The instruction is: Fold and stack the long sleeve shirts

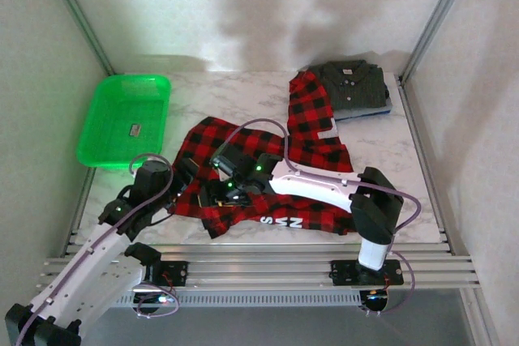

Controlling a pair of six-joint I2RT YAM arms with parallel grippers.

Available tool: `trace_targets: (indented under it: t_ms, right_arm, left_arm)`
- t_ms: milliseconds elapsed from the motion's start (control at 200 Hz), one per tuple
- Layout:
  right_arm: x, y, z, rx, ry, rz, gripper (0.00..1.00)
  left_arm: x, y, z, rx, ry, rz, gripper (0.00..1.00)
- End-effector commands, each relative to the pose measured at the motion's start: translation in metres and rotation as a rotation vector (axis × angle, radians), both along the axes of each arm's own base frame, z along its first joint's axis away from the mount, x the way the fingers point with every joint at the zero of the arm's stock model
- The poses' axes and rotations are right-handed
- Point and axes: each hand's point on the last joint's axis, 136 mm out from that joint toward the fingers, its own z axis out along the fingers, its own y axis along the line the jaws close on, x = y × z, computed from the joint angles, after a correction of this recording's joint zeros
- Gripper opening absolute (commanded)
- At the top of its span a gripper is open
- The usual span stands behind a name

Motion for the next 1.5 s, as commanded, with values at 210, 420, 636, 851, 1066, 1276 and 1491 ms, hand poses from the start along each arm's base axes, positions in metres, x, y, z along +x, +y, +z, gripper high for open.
trace_targets:
  t_ms: [210, 420, 636, 851, 1066, 1276, 1491]
  right_arm:
    - [0.033, -0.142, 0.050, -0.232, -0.156, -0.198, 0.74]
    - [0.044, -0.222, 0.039, -0.248, -0.141, -0.302, 0.82]
    - [0.045, -0.239, 0.048, -0.189, -0.197, -0.339, 0.87]
    - [0.040, -0.246, 0.046, -0.202, -0.205, -0.323, 0.88]
    - [0.038, -0.247, 0.046, -0.178, -0.213, -0.322, 0.88]
    - [0.040, -0.243, 0.045, -0.165, -0.214, -0.313, 0.88]
    - [0.041, -0.241, 0.045, -0.158, -0.212, -0.303, 0.88]
  left_arm:
    - [-0.050, -0.024, -0.043, 0.044, 0.240, -0.162, 0.95]
    - [-0.108, -0.033, -0.086, 0.124, 0.450, -0.272, 0.86]
    - [-0.118, -0.059, -0.111, 0.110, 0.501, -0.386, 0.80]
    - [-0.113, -0.082, -0.128, 0.138, 0.507, -0.432, 0.64]
    - [-0.099, -0.084, -0.129, 0.179, 0.474, -0.412, 0.52]
    - [-0.086, -0.093, -0.118, 0.169, 0.432, -0.406, 0.50]
    - [-0.079, -0.104, -0.096, 0.143, 0.402, -0.413, 0.50]
